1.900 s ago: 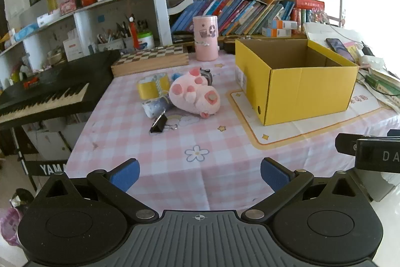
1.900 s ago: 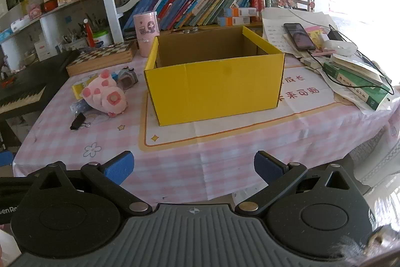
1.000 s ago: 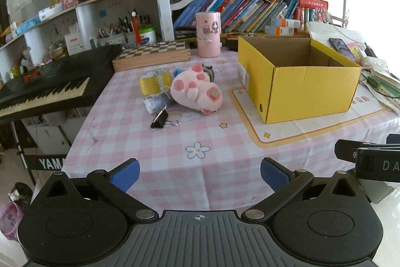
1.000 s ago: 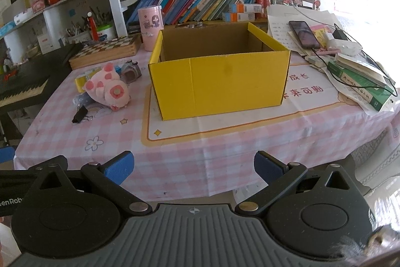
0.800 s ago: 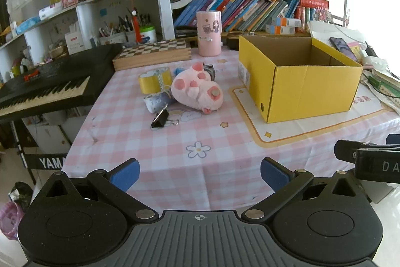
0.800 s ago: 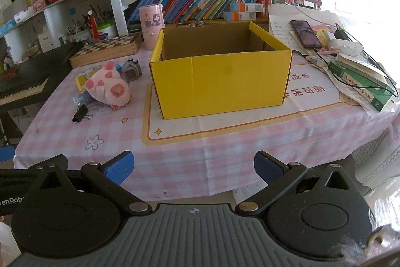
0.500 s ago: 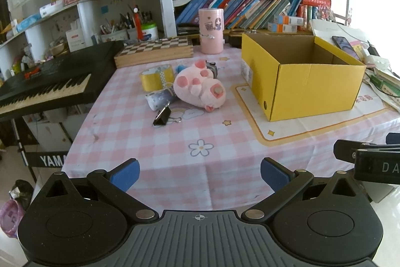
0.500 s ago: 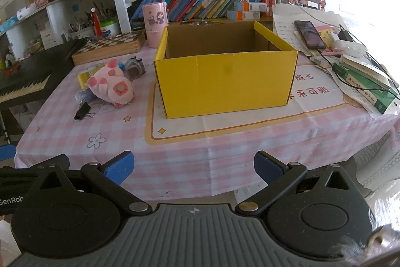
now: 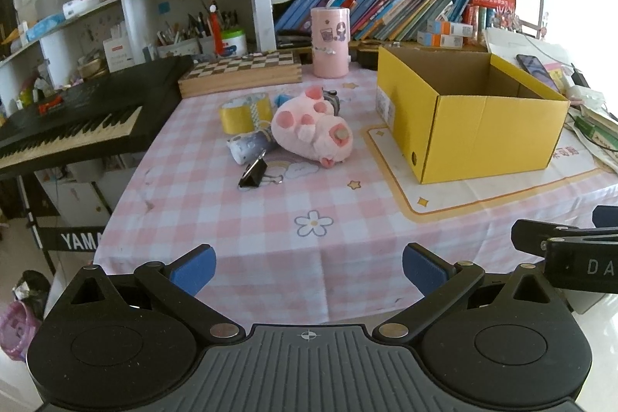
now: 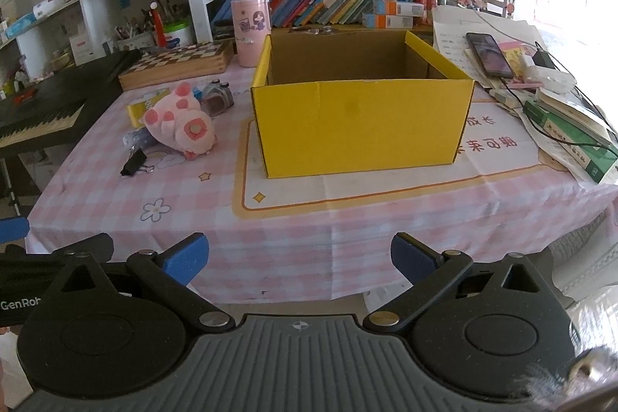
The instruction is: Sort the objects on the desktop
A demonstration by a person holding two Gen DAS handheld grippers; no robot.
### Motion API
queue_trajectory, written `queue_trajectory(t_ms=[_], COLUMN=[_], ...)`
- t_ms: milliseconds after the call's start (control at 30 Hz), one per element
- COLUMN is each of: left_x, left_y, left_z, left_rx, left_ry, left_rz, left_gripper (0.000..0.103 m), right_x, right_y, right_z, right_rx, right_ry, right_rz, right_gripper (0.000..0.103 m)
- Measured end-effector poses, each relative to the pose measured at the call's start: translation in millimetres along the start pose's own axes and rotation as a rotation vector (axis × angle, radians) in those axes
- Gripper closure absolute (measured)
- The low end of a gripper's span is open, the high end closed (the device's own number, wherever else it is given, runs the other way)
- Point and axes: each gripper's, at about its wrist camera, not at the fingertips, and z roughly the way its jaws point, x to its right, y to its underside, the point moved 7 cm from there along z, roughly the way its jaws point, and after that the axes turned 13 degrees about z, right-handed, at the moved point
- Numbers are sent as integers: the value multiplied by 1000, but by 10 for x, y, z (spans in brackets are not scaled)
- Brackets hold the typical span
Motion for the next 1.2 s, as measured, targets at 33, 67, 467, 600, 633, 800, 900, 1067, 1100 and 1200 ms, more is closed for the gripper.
queue_trajectory(t_ms=[33,67,467,600,633,800,900,1067,1100,1200], left_x=[-3,-8,-16,-34,-46,-83,-81,-61,-61,-54], left_y=[3,2,2,-1,2,30,31,35,37,31], left_z=[2,6,29,4,3,1,-5,1,-2,-21], left_rx=[-2,-4,2,16,15,1,-2,-9,-7,5], left_ry=[0,0,12,17,14,0,-6,4,5,14], left_rz=[-1,-2,-7,-26,-31,-52,-48,-39,-37,-35], left_gripper=[0,0,0,0,0,0,0,0,0,0], right_x=[-11,-20,-19,-8,0,56,56,58,55,49], right_y=[1,3,2,0,-1,-9,-11,0,2,3], right_z=[7,13,49,44,38,32,28,20,16,17], right_rx=[-2,-4,-12,-9,-6,-7,-7,-9,-9,-9], right_ry=[-2,-4,-3,4,9,23,19,26,26,21], right_rz=[-4,-6,1,1,5,27,27,23,23,20], right_gripper=[2,2,2,3,3,5,5,5,5,6])
